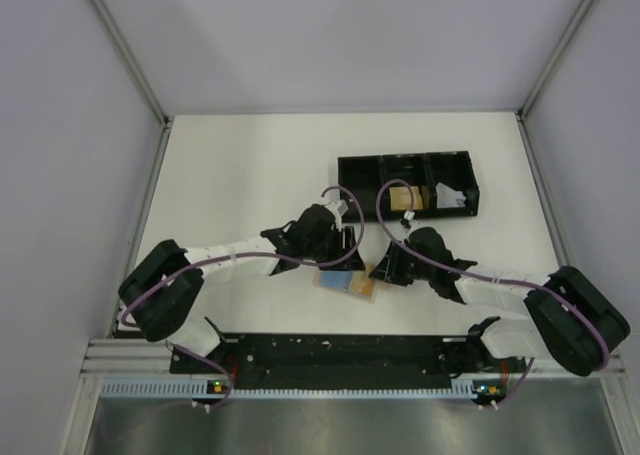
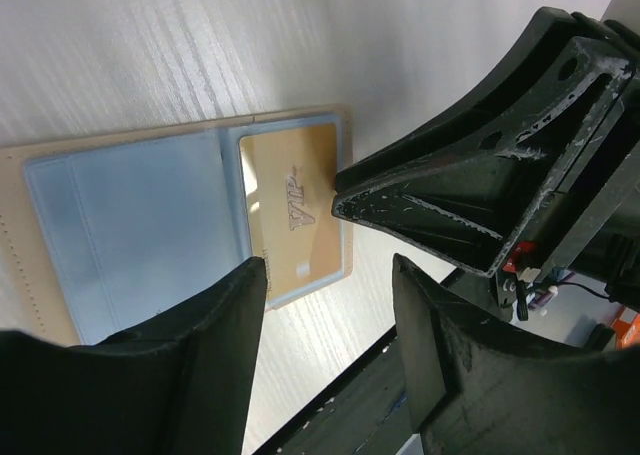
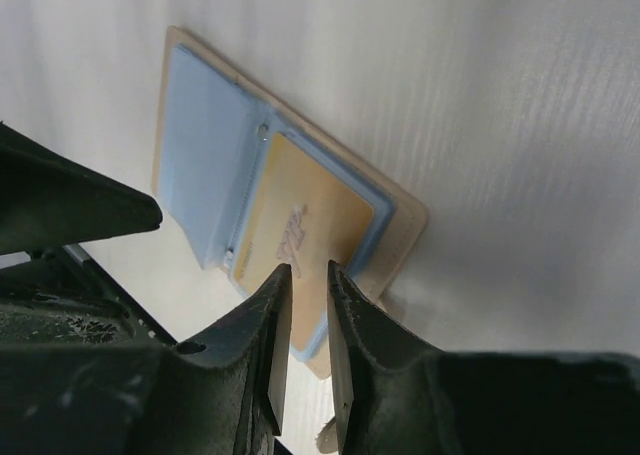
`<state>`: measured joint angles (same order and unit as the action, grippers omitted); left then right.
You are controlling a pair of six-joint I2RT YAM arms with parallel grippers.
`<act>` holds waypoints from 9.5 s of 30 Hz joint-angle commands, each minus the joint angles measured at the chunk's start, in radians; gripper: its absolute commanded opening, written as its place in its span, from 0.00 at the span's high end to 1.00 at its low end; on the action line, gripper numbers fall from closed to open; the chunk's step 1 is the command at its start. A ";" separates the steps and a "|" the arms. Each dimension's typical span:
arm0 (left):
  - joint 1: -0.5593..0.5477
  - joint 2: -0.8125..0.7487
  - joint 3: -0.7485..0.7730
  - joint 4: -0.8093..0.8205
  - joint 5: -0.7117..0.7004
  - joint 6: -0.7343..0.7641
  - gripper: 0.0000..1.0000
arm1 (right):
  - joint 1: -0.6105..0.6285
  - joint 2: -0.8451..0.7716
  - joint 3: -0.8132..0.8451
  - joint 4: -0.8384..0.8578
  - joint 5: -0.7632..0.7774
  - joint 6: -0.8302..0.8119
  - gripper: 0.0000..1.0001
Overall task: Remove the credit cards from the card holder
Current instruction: Remove the credit card from the card holder, then place the credit card in the storage box, then remove the credit card from the card holder.
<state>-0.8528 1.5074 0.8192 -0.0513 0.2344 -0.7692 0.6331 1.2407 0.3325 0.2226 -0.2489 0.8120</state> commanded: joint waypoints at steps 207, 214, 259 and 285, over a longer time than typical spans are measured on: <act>0.225 -0.636 -0.445 0.359 0.231 0.179 0.83 | -0.028 0.244 0.620 -0.439 -0.879 -0.969 1.00; 0.230 -0.867 -0.307 0.014 -0.157 0.266 0.29 | -0.134 0.097 0.645 -0.512 -0.540 -0.774 1.00; 0.293 -1.133 -0.146 -0.371 -0.684 0.577 0.02 | -0.497 0.536 1.108 -0.721 -0.095 -0.614 0.47; 0.158 -0.836 -0.227 -0.211 -0.211 0.085 0.06 | 0.158 -0.146 0.185 -0.099 0.059 -0.094 0.26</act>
<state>-0.6033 0.6044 0.6563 -0.4057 -0.0593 -0.5209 0.7673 1.0805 0.5716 -0.1066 -0.2420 0.5655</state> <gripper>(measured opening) 0.952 0.775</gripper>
